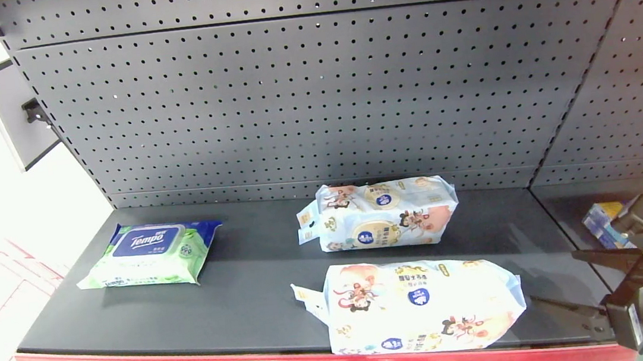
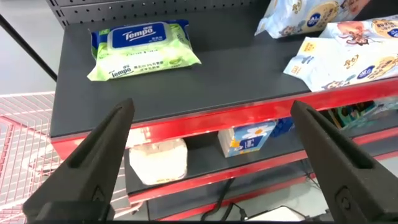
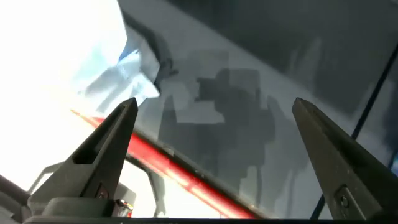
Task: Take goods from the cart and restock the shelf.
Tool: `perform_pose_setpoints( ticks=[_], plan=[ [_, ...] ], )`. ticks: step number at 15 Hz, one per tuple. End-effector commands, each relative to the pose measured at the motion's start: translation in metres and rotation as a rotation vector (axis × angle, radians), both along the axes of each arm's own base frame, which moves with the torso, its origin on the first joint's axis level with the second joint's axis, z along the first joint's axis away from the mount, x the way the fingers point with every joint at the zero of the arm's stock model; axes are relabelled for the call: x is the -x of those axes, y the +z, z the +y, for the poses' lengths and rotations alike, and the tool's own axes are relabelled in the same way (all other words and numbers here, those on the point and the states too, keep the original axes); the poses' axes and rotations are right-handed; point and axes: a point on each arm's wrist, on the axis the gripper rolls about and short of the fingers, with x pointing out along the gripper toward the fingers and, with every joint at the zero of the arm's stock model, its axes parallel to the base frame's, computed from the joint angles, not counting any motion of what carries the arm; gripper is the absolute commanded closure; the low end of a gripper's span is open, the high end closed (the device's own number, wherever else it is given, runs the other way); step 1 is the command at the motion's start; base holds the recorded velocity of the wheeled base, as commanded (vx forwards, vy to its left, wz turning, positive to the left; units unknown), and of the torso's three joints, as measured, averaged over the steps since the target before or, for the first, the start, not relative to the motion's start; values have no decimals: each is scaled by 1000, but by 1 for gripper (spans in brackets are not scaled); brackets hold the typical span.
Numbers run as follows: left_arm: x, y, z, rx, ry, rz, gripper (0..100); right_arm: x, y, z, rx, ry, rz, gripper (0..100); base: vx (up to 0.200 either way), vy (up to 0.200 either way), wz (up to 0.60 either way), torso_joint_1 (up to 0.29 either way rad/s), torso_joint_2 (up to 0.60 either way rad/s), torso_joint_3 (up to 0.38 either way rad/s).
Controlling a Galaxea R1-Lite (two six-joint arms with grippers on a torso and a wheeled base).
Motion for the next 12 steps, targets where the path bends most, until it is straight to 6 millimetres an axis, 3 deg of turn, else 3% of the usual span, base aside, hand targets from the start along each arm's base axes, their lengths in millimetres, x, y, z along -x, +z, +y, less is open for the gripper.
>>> perform_pose_setpoints(
  ticks=[1,5,12],
  plan=[
    [-1,0,0,-2,1,4,0,-12,-1,3,14,13,21,0,0,0,0,0,0,0],
    [-1,1,0,-1,6,-1,0,-23,1,8,22,34,19,0,0,0,0,0,0,0],
    [1,1,1,3,7,-11,0,-21,3,18,21,89,9,0,0,0,0,0,0,0]
  ],
)
